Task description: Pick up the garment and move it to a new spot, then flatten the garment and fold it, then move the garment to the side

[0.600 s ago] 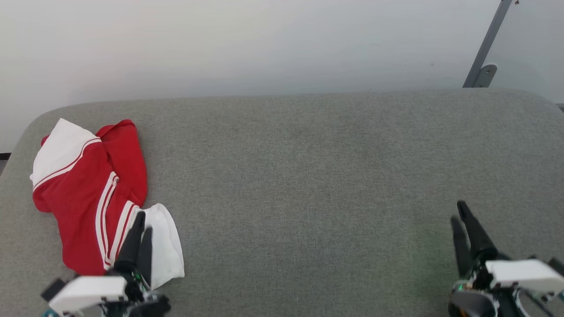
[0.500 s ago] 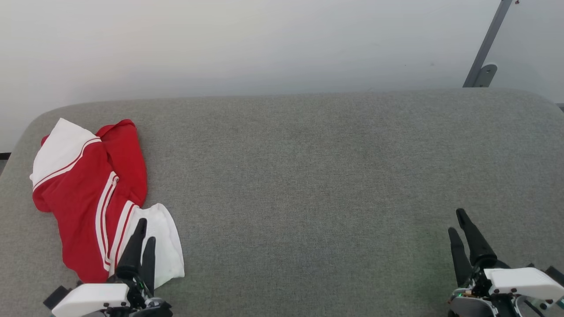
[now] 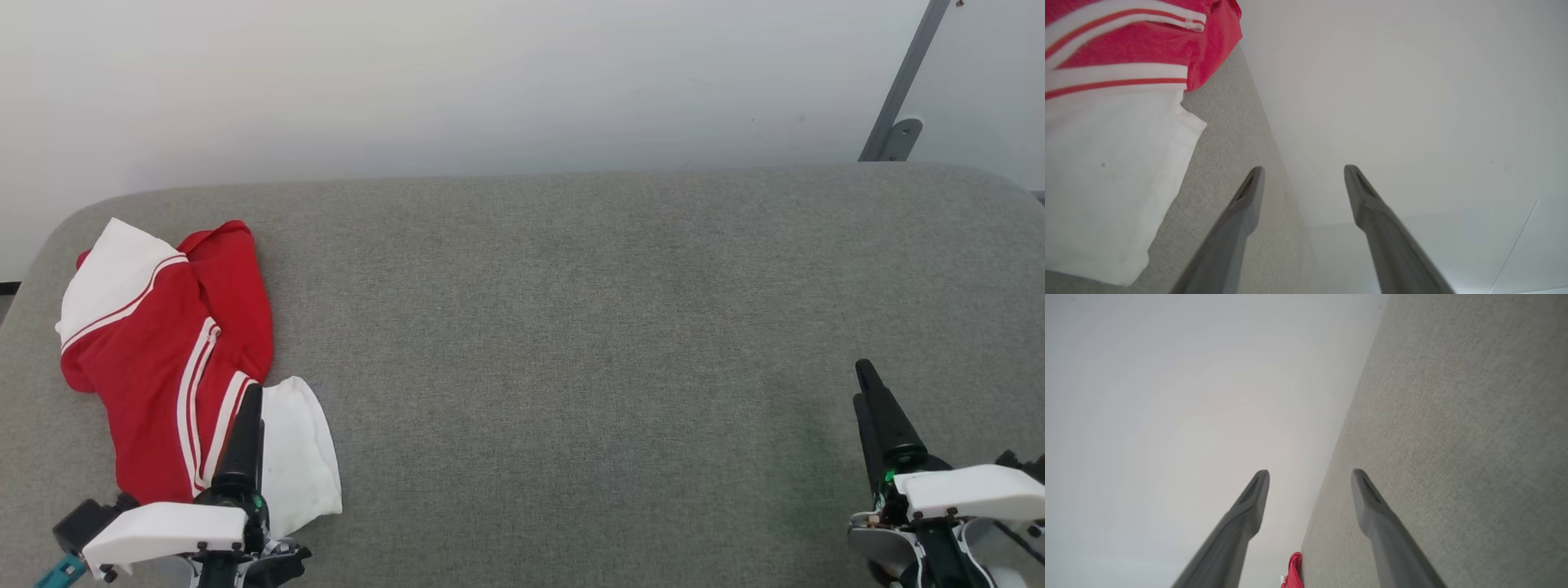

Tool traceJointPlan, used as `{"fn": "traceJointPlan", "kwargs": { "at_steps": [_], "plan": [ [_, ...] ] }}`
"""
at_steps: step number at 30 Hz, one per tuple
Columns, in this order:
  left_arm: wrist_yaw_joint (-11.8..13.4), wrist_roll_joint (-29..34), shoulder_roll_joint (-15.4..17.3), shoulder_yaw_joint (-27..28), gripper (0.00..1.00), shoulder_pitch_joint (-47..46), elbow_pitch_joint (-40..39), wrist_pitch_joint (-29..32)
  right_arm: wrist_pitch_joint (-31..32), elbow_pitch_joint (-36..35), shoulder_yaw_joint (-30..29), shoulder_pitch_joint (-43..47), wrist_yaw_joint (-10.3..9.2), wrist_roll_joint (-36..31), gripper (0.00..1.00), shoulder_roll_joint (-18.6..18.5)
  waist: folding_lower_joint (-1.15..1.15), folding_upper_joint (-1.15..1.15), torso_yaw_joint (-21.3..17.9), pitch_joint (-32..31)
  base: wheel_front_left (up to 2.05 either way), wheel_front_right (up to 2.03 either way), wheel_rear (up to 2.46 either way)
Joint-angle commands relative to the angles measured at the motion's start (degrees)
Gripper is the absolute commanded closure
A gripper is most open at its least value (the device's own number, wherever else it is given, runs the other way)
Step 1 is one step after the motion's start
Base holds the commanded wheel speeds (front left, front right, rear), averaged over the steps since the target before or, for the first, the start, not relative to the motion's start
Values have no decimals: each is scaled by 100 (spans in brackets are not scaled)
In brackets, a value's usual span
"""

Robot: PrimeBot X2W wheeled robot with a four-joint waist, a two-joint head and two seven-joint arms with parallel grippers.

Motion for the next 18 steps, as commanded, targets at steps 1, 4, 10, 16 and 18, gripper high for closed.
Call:
{"fn": "traceJointPlan", "kwargs": {
  "at_steps": [1,4,10,16,18],
  "plan": [
    [5,309,40,-5,0,-158,-117,-67,-82,-62,76,-219,0,-226,0,-116,0,0,1,2,0,0,0],
    [15,736,16,19,0,-148,-162,-143,-163,-36,169,-278,0,-590,0,-211,0,0,1,4,0,0,0],
    [90,1607,-32,49,0,-78,-294,-284,-305,-29,254,-364,0,-1327,0,-311,0,0,1,6,0,0,0],
    [154,2365,-38,12,0,-34,-383,-417,-438,-70,180,-416,1,-2033,0,-378,0,0,8,11,0,0,0],
    [183,2586,-35,-5,0,-19,-411,-460,-482,-94,126,-407,1,-2288,0,-367,0,0,10,11,0,0,0]
  ]
}}
